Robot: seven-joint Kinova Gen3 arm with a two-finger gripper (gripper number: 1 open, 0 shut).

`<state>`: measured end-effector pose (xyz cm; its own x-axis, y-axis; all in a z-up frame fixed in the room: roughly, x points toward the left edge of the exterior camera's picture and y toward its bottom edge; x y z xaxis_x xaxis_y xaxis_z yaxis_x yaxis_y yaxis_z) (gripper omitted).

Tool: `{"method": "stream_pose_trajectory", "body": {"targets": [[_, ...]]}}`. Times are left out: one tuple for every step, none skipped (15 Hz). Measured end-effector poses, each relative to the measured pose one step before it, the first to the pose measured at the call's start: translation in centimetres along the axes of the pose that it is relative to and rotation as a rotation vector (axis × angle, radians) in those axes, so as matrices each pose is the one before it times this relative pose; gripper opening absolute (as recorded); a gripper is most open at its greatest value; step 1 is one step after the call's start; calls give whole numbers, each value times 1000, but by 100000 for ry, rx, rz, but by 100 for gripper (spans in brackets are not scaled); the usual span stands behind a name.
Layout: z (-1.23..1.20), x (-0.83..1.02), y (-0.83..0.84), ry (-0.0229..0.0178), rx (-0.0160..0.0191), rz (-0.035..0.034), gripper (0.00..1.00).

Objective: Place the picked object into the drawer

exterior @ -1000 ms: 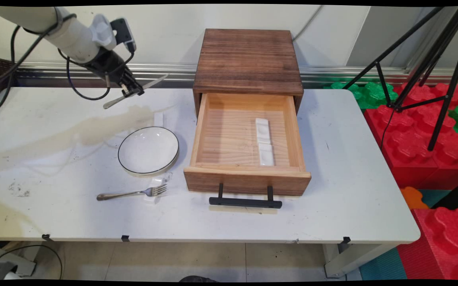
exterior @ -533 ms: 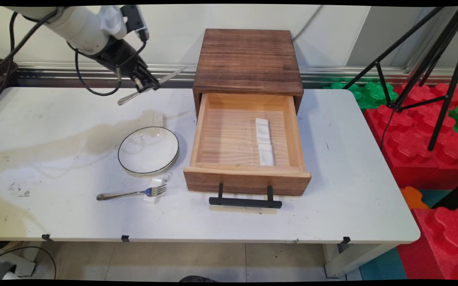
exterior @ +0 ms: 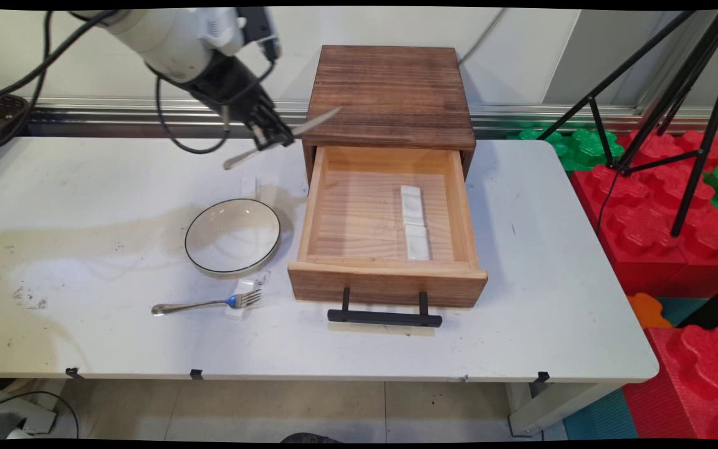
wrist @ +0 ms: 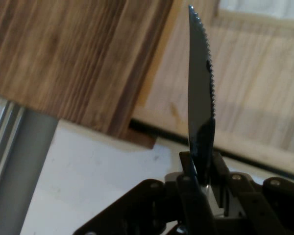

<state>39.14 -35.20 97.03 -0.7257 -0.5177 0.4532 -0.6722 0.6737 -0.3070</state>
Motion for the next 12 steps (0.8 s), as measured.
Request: {"method": "stream_pose_trajectory", "body": {"targets": [[130, 688, 416, 138, -609, 495, 0], [145, 576, 319, 78, -462, 398, 0], [298, 985, 528, 54, -766, 670, 0], [305, 825, 434, -78, -660, 494, 0], [415, 978, 452, -24, -661, 608, 0], [386, 834, 350, 4, -522, 565, 0], [290, 565, 198, 37, -303, 377, 0], [430, 825, 259, 66, -385, 569, 0], [322, 546, 137, 66, -201, 370, 0], [468, 767, 179, 144, -305, 519, 0], [357, 518, 100, 123, -192, 478, 0], [638, 898, 157, 286, -358, 918, 0]]}}
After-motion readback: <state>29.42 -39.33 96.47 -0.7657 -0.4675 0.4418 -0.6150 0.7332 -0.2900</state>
